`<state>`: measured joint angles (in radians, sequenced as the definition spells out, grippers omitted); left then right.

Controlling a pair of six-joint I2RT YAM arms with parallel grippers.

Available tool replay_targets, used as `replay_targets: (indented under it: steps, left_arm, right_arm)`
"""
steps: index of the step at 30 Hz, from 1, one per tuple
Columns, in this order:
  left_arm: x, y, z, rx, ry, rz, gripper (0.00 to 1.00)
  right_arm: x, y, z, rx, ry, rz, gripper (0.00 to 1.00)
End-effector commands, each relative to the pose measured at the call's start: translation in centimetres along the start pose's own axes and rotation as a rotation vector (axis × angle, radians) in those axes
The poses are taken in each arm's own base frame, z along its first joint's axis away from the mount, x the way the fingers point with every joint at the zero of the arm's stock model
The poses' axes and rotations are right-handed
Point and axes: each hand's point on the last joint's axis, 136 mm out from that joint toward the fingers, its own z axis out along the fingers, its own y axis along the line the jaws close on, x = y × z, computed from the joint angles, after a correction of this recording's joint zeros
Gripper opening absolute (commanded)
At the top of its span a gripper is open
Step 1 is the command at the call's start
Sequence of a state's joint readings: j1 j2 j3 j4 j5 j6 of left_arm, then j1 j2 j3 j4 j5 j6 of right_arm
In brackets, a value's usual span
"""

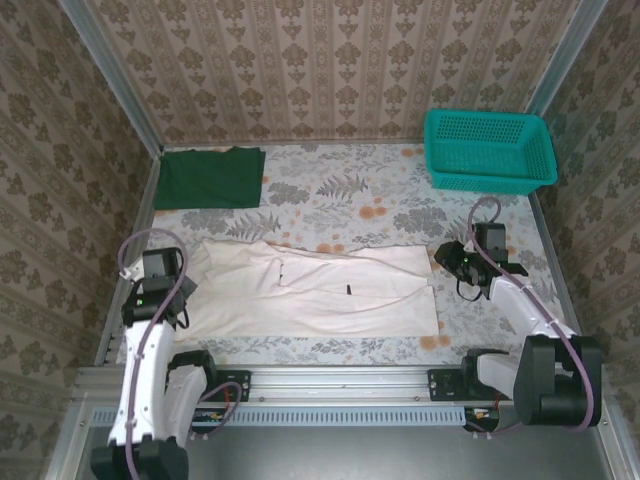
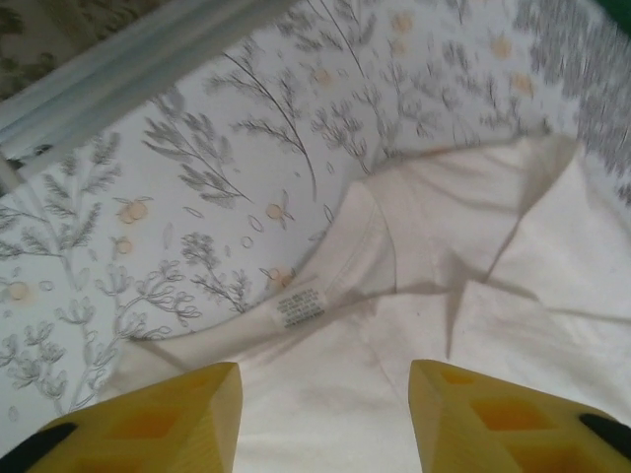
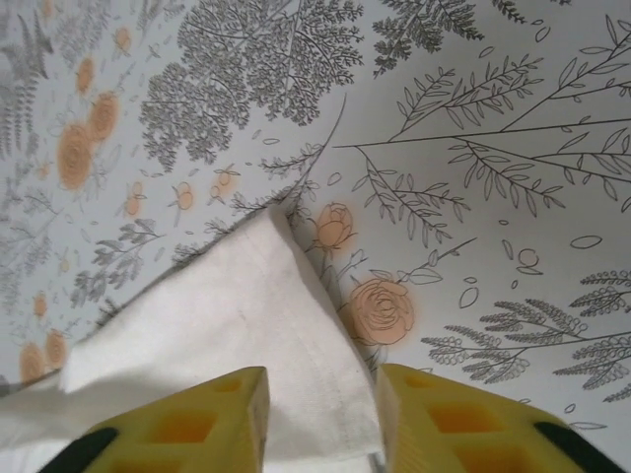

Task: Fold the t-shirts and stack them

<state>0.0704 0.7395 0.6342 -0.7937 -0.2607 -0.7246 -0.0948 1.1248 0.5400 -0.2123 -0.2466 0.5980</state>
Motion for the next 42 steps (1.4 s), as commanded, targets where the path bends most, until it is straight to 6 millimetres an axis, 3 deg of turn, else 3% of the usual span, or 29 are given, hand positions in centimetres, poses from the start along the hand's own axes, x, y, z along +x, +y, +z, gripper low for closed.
replay_targets:
  steps: [1,5,8,15,23,28,34,42]
  left_arm:
    - [-1.2,-3.5,-0.1,0.139,0.014,0.051,0.56]
    - [-1.3,-5.5,1.5,0.138,0.116,0.113,0.58]
    - [-0.9,-7.2,3.7,0.155,0.250,0.150,0.56]
    - [-2.4,-8.5,8.8,0.147,0.441,0.156,0.60]
    - [-3.4,-11.9,12.3,0.264,0.547,0.099,0.55]
    - [-2.8,-12.9,14.0,0.290,0.589,0.061,0.53]
    - [-2.4,-13.6,15.4,0.308,0.610,0.046,0.42]
    - [-2.2,-14.4,17.6,0.317,0.635,0.048,0.18]
  right_arm:
    - [0.3,-0.1,-0.5,-0.005,-0.004,0.064,0.39]
    - [0.1,2.2,0.4,-0.053,0.059,0.042,0.31]
    - [1.1,3.4,2.1,-0.015,0.177,-0.024,0.26]
    - [2.9,6.0,5.2,0.054,0.304,-0.206,0.20]
    - [3.5,6.8,7.4,0.097,0.358,-0.230,0.16]
    - [3.8,7.1,7.7,0.090,0.358,-0.226,0.16]
    - [3.9,6.4,8.4,0.131,0.383,-0.229,0.16]
    - [3.5,4.5,9.5,0.214,0.390,-0.168,0.16]
